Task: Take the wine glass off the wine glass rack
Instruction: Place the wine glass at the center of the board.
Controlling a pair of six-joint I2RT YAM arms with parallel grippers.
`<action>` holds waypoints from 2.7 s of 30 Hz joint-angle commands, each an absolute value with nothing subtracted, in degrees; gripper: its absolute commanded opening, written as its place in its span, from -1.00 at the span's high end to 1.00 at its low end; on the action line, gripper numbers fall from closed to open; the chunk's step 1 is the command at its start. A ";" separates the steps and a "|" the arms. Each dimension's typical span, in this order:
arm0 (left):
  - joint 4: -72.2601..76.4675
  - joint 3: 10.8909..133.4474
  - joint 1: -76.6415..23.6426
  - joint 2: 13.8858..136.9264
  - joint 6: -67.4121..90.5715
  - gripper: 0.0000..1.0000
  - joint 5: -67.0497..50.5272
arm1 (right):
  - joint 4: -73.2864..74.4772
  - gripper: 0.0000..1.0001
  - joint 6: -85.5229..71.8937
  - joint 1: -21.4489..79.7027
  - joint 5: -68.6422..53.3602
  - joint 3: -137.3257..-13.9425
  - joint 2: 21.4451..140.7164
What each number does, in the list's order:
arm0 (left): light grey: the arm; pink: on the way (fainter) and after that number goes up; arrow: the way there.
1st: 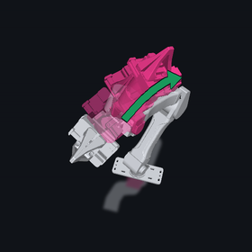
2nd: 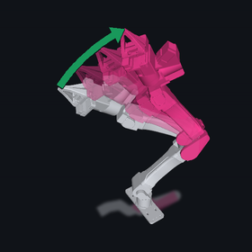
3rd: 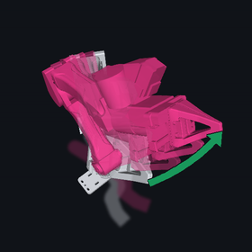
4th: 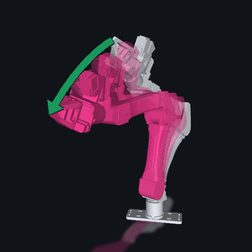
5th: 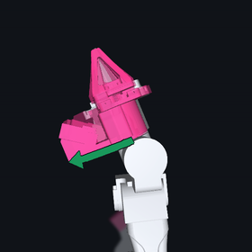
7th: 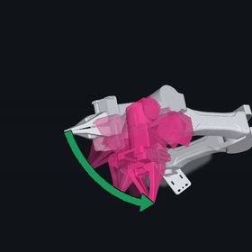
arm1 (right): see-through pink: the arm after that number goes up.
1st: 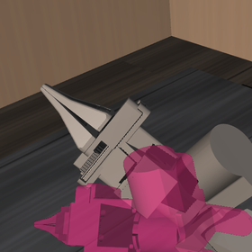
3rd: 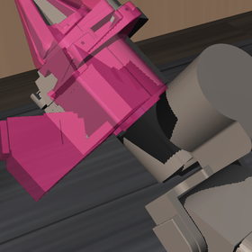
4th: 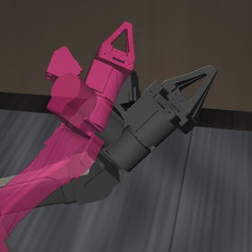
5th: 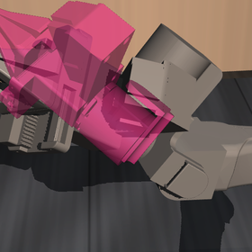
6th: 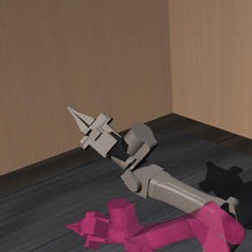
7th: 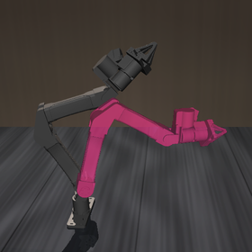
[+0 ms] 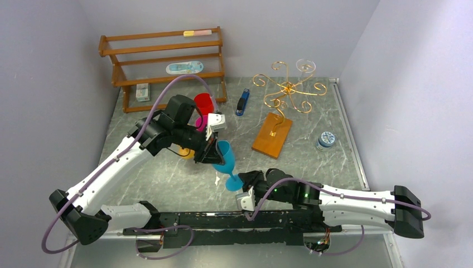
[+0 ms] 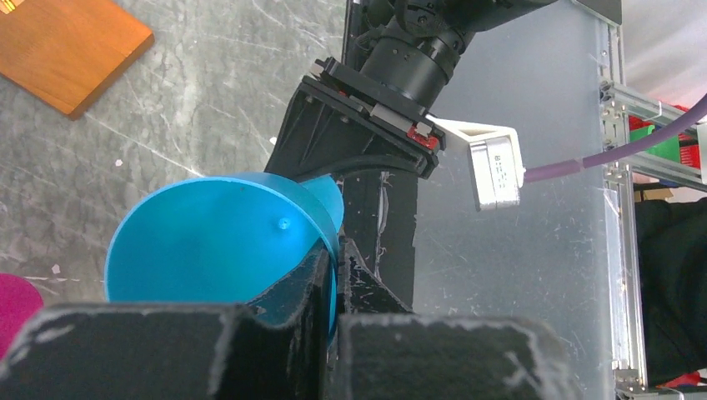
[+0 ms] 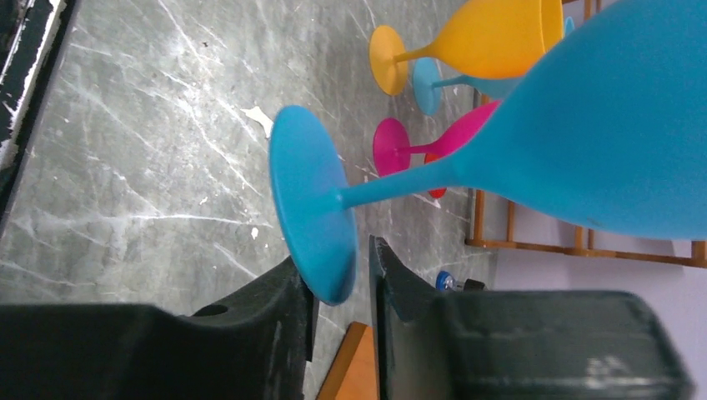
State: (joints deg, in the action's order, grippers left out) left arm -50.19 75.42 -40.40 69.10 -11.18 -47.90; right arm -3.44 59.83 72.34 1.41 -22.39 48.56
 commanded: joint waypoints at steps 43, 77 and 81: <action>-36.28 60.94 -41.36 59.12 1.32 0.90 -22.84 | -18.15 -0.14 16.04 72.03 28.63 -16.58 34.19; -32.70 48.69 -48.41 57.82 19.72 0.90 14.86 | 15.11 -0.21 -60.48 30.37 19.64 -22.32 40.95; -36.94 50.74 -48.63 58.85 21.35 0.90 15.53 | 13.96 -0.26 -60.98 24.12 16.46 -21.54 39.07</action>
State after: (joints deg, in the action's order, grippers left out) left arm -31.68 48.12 -47.97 58.67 18.31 13.04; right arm 16.99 -61.67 28.91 23.75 -22.76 40.97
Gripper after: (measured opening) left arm 0.076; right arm 0.624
